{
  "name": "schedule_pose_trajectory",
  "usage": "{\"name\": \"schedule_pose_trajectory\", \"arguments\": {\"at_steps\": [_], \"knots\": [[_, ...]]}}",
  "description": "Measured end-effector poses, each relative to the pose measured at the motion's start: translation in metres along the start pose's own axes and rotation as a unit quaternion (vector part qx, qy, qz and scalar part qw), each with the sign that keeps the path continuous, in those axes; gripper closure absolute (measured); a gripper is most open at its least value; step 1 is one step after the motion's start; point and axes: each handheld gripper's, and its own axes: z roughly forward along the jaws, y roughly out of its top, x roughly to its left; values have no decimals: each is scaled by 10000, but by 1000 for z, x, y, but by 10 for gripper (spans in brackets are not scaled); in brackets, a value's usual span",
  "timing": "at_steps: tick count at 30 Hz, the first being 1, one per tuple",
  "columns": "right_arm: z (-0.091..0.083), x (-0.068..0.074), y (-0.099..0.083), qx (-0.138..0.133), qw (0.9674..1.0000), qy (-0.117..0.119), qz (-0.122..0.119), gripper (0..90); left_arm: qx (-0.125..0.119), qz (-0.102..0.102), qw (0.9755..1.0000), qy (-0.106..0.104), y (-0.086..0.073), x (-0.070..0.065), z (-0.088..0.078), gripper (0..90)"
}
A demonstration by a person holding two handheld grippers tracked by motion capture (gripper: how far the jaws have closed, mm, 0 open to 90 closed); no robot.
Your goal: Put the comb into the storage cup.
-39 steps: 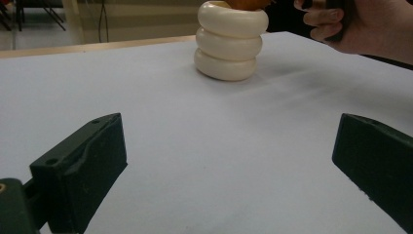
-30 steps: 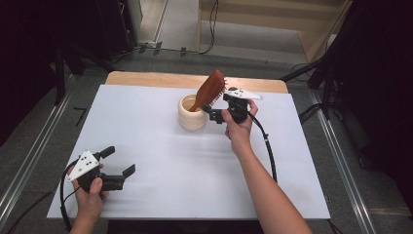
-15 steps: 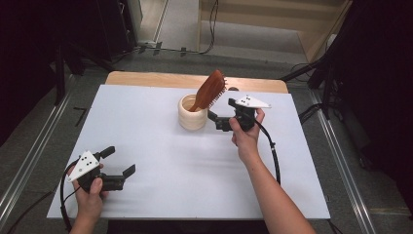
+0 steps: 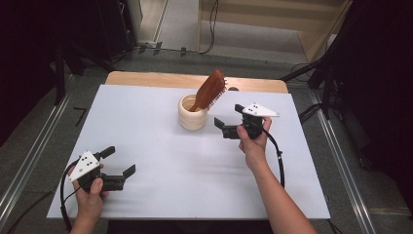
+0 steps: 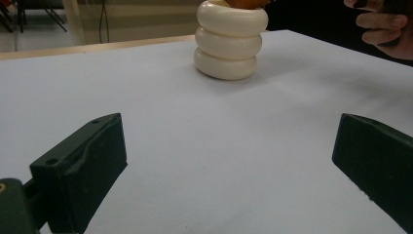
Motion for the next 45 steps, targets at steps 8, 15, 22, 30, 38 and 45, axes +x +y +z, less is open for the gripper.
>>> {"name": "schedule_pose_trajectory", "arguments": {"at_steps": [8, 15, 22, 30, 38, 45], "knots": [[-16, -3, -7, -67, 10000, -24, -18, 0, -2, 1, 10000, 3, 0, 0, 0, 0], [-31, -5, -14, -93, 9998, -85, -127, 0, 13, 11, 10000, 13, 0, 0, 0, 0], [-45, -5, -20, -88, 9997, -98, -214, 0, 9, 16, 10000, 12, 0, 0, 0, 0], [-60, -9, -31, -53, 9996, -175, -216, 0, 11, 17, 10000, 25, 0, -1, 1, 0], [-78, -16, -43, -44, 9995, -272, -175, 0, 17, 14, 10000, 39, 0, -1, 1, 0], [-92, -22, -51, -44, 9993, -343, -143, 0, 31, 32, 10000, 53, 0, -1, 1, 0]]}}
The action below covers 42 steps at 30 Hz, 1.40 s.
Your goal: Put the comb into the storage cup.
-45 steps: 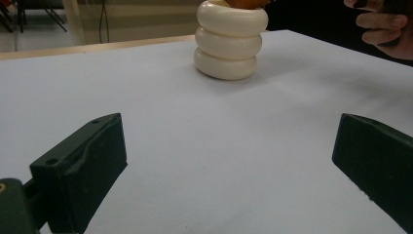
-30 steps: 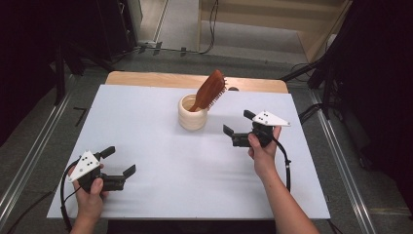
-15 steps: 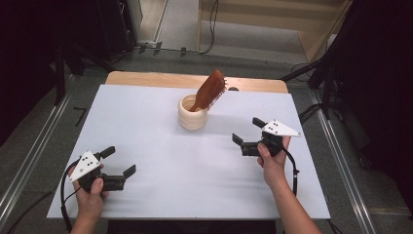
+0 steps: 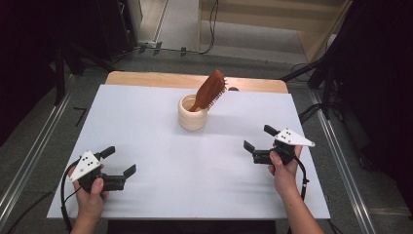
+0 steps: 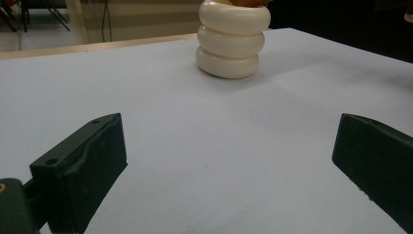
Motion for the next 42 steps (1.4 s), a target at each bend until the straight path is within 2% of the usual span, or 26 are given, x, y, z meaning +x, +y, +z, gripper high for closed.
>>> {"name": "schedule_pose_trajectory", "arguments": {"at_steps": [13, 42], "knots": [[-20, -9, -21, 65, 9998, -132, 106, 0, 9, 10, 10000, 19, 0, 0, 0, 0], [-63, -24, -49, 125, 9991, -359, 199, 0, -4, 14, 10000, 25, 0, -1, 0, 0]]}}
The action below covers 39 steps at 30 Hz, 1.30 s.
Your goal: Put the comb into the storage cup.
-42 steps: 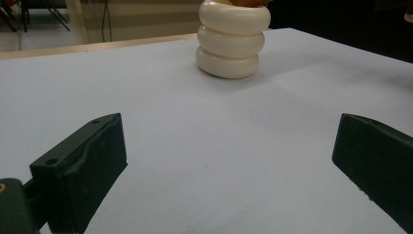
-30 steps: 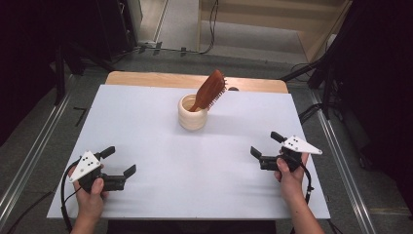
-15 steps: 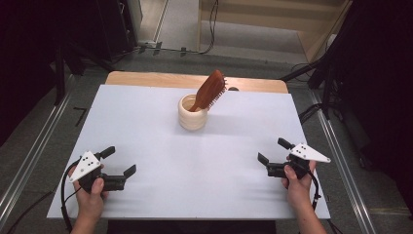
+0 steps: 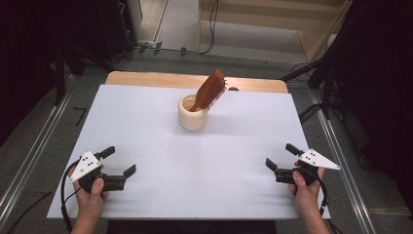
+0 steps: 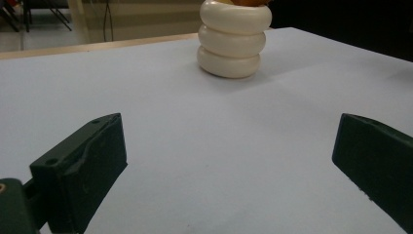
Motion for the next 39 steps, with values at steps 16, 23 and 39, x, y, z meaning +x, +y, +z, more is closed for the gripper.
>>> {"name": "schedule_pose_trajectory", "arguments": {"at_steps": [16, 23, 39], "knots": [[-33, -15, -17, 3, 9999, -38, 149, 0, 37, 38, 10000, 11, 0, 0, 0, 0], [-43, -19, -25, 15, 9999, -58, 161, 0, 35, 33, 10000, 16, 0, 0, 0, 0], [-60, -27, -33, 55, 9996, -264, 126, 0, 44, 42, 10000, 24, 0, 0, 0, 0]]}}
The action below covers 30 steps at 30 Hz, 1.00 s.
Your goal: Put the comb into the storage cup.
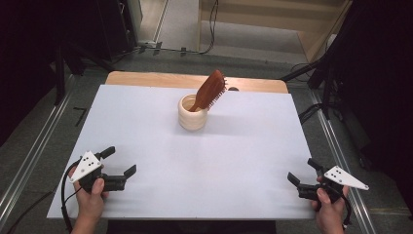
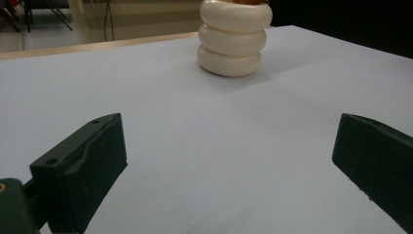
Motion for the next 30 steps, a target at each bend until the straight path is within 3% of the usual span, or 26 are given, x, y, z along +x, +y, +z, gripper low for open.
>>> {"name": "schedule_pose_trajectory", "arguments": {"at_steps": [8, 19, 30], "knots": [[-5, -1, -4, -18, 10000, -74, 40, 0, -9, -8, 10000, 2, 0, 0, 0, 0], [0, -2, -8, -33, 9999, 9, 120, 0, -39, -18, 10000, -31, 0, 0, 0, 0], [2, -1, -8, -28, 10000, -20, 61, 0, -40, -23, 10000, -37, 0, 1, 0, 0]]}}
